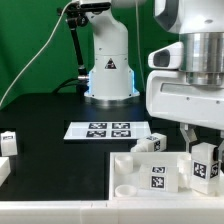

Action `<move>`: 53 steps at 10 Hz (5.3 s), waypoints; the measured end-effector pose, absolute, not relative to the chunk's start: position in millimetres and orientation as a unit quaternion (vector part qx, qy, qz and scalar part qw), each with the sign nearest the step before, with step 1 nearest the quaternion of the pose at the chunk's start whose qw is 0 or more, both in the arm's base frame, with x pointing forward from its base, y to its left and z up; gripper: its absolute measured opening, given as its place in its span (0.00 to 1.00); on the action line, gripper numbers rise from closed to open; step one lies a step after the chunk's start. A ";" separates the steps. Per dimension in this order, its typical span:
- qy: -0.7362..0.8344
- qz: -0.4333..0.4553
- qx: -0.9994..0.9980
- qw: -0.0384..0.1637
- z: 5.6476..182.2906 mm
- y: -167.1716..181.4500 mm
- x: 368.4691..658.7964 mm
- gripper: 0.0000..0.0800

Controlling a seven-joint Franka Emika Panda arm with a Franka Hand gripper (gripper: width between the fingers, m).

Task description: Assemble one leg

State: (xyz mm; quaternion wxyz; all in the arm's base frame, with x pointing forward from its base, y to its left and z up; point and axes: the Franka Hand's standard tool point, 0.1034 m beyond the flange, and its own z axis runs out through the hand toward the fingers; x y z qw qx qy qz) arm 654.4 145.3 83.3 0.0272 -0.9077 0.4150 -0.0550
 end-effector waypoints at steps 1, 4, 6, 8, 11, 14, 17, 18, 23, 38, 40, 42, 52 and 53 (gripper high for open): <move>0.469 -0.049 -0.881 0.037 83.3 144.1 654.3 0.36; 0.582 -0.028 -0.811 0.059 82.8 139.0 654.7 0.36; 0.597 -0.025 -0.800 0.057 82.2 139.7 653.9 0.36; 0.575 -0.026 -0.816 0.056 81.7 139.4 653.7 0.73; 0.504 -0.027 -0.862 0.050 80.0 146.3 650.2 0.81; 0.406 -0.032 -0.912 0.046 79.6 144.4 650.4 0.81; 0.268 -0.041 -0.962 0.030 80.3 148.0 650.2 0.81; 0.231 -0.044 -0.971 0.028 80.5 149.2 650.6 0.81; 0.032 -0.051 -0.998 0.012 80.8 144.8 651.9 0.81; 0.293 -0.061 -0.954 0.032 78.5 145.9 652.6 0.36; 0.423 -0.065 -0.903 0.048 78.0 146.7 652.3 0.36; 0.533 -0.059 -0.842 0.064 78.5 146.8 651.5 0.36; 0.371 -0.059 -0.926 0.049 81.4 147.9 653.6 0.80; 0.324 -0.063 -0.943 0.045 81.7 149.1 653.7 0.81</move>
Offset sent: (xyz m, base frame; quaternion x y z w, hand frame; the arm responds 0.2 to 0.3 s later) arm -0.0018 -0.0128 -0.0029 -0.0099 -0.0430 0.2581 0.9651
